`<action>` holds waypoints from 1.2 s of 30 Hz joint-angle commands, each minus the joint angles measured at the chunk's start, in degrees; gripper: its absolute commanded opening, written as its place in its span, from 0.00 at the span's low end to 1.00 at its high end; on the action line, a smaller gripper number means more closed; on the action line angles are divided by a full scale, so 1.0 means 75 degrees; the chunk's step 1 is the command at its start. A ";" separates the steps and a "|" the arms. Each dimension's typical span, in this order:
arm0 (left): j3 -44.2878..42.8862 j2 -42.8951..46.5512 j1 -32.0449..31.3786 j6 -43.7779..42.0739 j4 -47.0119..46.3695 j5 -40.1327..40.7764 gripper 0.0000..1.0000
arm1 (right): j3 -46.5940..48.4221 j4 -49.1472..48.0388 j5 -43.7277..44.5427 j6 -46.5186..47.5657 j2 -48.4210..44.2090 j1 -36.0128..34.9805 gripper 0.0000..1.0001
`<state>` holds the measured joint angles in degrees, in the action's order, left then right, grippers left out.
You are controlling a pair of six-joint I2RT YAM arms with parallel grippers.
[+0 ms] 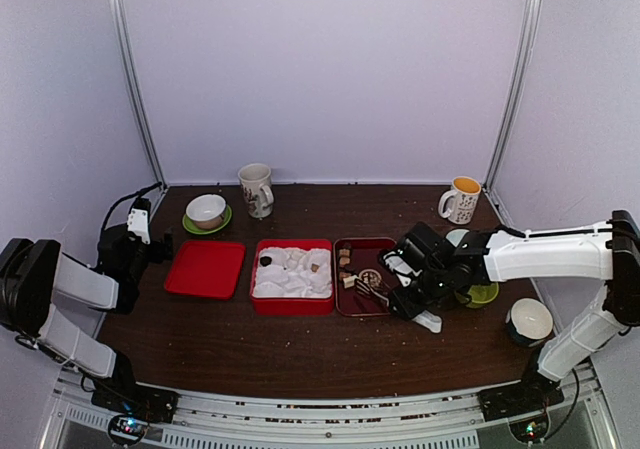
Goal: Pack the chocolate
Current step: Pick up the fake chocolate from the plate.
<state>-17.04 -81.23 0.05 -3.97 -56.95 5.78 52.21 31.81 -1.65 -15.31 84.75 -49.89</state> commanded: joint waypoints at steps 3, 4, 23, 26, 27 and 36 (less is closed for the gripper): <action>-0.0107 -0.0033 0.0074 0.0020 -0.0406 0.0037 0.98 | 0.0514 0.0134 0.0149 0.0349 0.0379 0.0036 0.44; -0.0113 -0.0041 0.0072 0.0014 -0.0406 0.0038 0.98 | 0.0551 0.0192 0.0169 0.0377 0.0428 0.0042 0.44; -0.0111 -0.0037 0.0074 0.0015 -0.0399 0.0038 0.98 | 0.1276 0.1235 0.1269 0.0970 0.1067 -0.0265 0.42; -0.0109 -0.0044 0.0069 0.0013 -0.0404 0.0037 0.98 | 0.1346 0.1297 0.1265 0.0988 0.1172 -0.0307 0.42; -0.0107 -0.0037 0.0074 0.0013 -0.0407 0.0038 0.98 | 0.1332 0.1286 0.1219 0.0980 0.1189 -0.0318 0.42; -0.0108 -0.0033 0.0068 0.0013 -0.0403 0.0038 0.98 | 0.1271 0.1193 0.1019 0.0944 0.0989 -0.0328 0.35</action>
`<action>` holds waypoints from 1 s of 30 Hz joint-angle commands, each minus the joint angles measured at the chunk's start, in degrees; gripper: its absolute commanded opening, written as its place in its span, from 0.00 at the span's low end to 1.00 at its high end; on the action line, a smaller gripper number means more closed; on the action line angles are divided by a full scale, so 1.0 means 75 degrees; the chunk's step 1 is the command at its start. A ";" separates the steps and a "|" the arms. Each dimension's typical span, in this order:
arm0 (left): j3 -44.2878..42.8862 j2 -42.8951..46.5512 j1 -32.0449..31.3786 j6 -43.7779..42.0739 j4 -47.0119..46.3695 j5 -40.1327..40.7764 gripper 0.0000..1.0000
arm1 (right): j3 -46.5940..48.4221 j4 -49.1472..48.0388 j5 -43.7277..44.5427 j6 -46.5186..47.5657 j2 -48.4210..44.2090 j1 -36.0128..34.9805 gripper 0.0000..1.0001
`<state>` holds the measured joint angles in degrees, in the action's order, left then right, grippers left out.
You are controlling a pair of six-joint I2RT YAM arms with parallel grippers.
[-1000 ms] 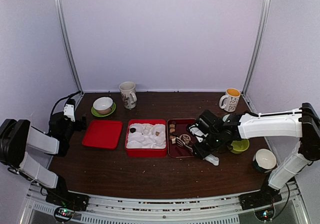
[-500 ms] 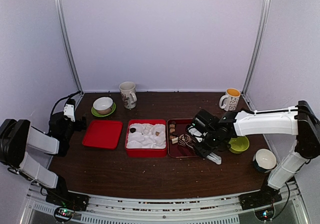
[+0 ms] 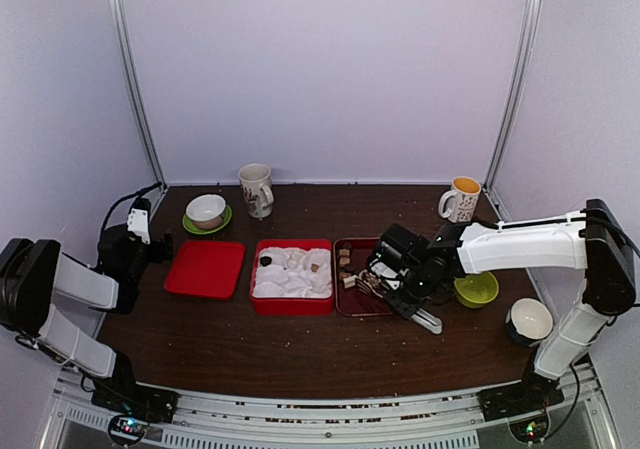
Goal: Pack the chocolate
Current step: Pick up the fake chocolate from the plate.
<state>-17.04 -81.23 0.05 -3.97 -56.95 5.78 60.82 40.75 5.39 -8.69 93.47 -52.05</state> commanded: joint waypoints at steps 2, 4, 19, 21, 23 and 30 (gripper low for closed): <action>-0.0113 -0.0042 0.0074 0.0013 -0.0410 0.0038 0.98 | 0.0084 -0.0047 -0.0012 0.0062 -0.0287 -0.0033 0.34; -0.0110 -0.0034 0.0075 0.0014 -0.0402 0.0038 0.98 | 0.0024 -0.0141 -0.0132 0.0053 -0.0432 -0.0040 0.33; -0.0108 -0.0035 0.0075 0.0013 -0.0400 0.0037 0.98 | -0.0264 -0.0300 -0.0276 -0.0195 -0.0922 -0.0032 0.32; -0.0112 -0.0042 0.0075 0.0013 -0.0402 0.0038 0.98 | -0.0290 -0.0321 -0.0289 -0.0211 -0.0957 -0.0040 0.32; -0.0110 -0.0040 0.0066 0.0015 -0.0407 0.0038 0.98 | -0.0303 -0.0315 -0.0285 -0.0223 -0.0964 -0.0041 0.32; -0.0109 -0.0041 0.0074 0.0015 -0.0410 0.0038 0.98 | -0.0374 -0.0327 -0.0291 -0.0254 -0.1032 -0.0032 0.31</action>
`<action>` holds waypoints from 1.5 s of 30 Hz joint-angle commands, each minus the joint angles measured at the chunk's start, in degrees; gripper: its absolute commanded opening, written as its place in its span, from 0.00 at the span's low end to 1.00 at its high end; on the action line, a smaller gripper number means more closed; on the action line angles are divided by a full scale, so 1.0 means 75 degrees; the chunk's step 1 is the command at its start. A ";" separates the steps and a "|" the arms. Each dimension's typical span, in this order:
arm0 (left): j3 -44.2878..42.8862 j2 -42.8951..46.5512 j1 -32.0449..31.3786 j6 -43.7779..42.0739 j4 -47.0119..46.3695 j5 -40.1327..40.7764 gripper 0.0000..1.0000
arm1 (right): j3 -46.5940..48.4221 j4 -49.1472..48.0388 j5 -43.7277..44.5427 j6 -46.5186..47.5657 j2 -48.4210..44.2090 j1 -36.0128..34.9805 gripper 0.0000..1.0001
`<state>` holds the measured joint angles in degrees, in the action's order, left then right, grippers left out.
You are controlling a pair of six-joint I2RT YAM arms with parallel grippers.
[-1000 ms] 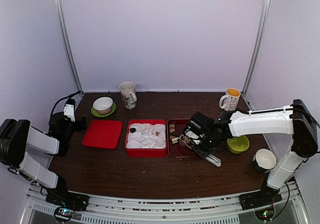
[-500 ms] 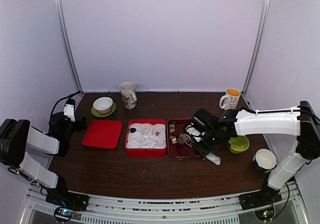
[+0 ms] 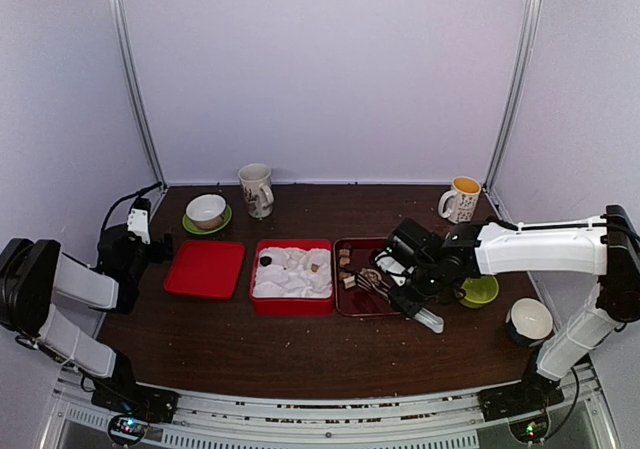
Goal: Pack the chocolate
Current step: Pick up the fake chocolate from the plate, then place the fake chocolate in the empty pocket of the box.
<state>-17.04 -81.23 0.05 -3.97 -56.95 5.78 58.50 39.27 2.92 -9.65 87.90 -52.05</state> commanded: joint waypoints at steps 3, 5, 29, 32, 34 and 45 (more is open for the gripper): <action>-0.0114 -0.0043 0.0073 0.0019 -0.0402 0.0035 0.98 | -0.0104 -0.0126 0.0044 -0.0131 -0.0354 -0.0040 0.31; -0.0114 -0.0043 0.0074 0.0013 -0.0400 0.0038 0.98 | -0.0133 -0.0126 0.0044 -0.0131 -0.0397 -0.0034 0.31; -0.0109 -0.0039 0.0072 0.0016 -0.0404 0.0038 0.98 | 0.0214 -0.0274 -0.0213 -0.0155 -0.0739 -0.0033 0.31; -0.0112 -0.0035 0.0075 0.0013 -0.0405 0.0037 0.98 | 0.0247 -0.0310 -0.0225 -0.0163 -0.0811 -0.0039 0.31; -0.0111 -0.0043 0.0075 0.0019 -0.0410 0.0038 0.98 | 0.0231 -0.0370 -0.0253 -0.0187 -0.0875 -0.0033 0.31; -0.0107 -0.0035 0.0075 0.0016 -0.0401 0.0038 0.98 | 0.0366 -0.1366 -0.1235 -0.0202 -0.0947 -0.0035 0.31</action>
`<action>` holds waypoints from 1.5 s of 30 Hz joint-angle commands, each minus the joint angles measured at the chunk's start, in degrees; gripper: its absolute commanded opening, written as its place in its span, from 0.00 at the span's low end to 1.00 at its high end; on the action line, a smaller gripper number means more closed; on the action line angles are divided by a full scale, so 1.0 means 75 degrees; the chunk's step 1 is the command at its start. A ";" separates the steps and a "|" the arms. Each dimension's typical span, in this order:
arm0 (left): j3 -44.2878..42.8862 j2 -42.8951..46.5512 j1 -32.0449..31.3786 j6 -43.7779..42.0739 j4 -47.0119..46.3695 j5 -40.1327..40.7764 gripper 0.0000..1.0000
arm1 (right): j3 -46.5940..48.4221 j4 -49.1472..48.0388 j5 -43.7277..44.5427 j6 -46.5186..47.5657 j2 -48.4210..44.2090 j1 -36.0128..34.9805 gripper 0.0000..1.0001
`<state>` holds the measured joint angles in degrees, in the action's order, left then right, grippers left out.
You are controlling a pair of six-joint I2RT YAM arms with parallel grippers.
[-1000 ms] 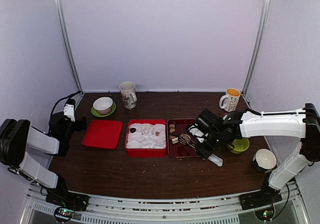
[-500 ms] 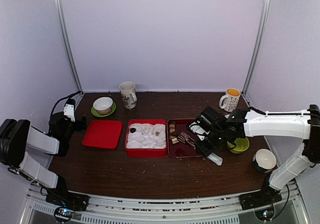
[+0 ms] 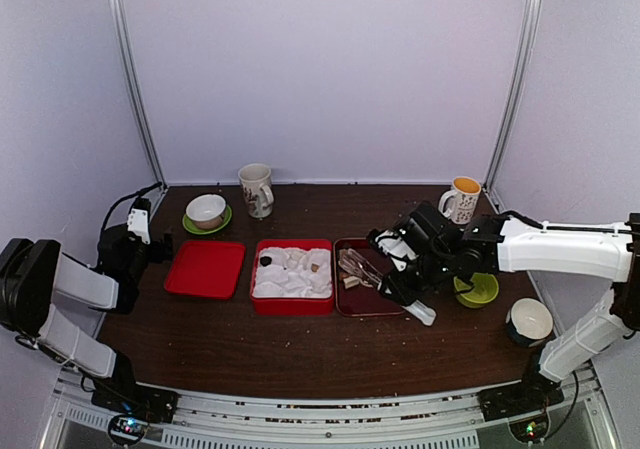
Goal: Pack the chocolate
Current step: Place the fake chocolate in the empty pocket of the box.
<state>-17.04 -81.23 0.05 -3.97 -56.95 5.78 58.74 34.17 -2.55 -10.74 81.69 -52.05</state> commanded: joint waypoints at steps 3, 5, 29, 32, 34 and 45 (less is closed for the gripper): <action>-0.0110 -0.0032 0.0075 0.0013 -0.0409 0.0038 0.98 | 0.0517 -0.0869 -0.0680 -0.0068 0.0113 -0.0052 0.31; -0.0116 -0.0036 0.0072 0.0013 -0.0401 0.0038 0.98 | 0.0708 -0.0899 -0.0742 -0.0045 0.0351 -0.0073 0.31; -0.0110 -0.0039 0.0072 0.0013 -0.0402 0.0038 0.98 | 0.1773 -0.0193 0.0222 0.0320 0.2078 -0.0503 0.31; -0.0108 -0.0042 0.0075 0.0014 -0.0404 0.0038 0.98 | 0.1771 -0.0170 0.0297 0.0330 0.2096 -0.0513 0.32; -0.0111 -0.0036 0.0075 0.0013 -0.0407 0.0038 0.98 | 0.1797 -0.0136 0.0320 0.0334 0.2117 -0.0518 0.32; -0.0107 -0.0038 0.0075 0.0013 -0.0408 0.0038 0.98 | 0.1854 0.0019 0.0443 0.0433 0.2205 -0.0525 0.32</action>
<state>-17.04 -81.23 0.05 -3.97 -56.95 5.78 70.78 33.87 -1.21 -8.14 97.43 -55.64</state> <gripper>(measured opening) 0.978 0.323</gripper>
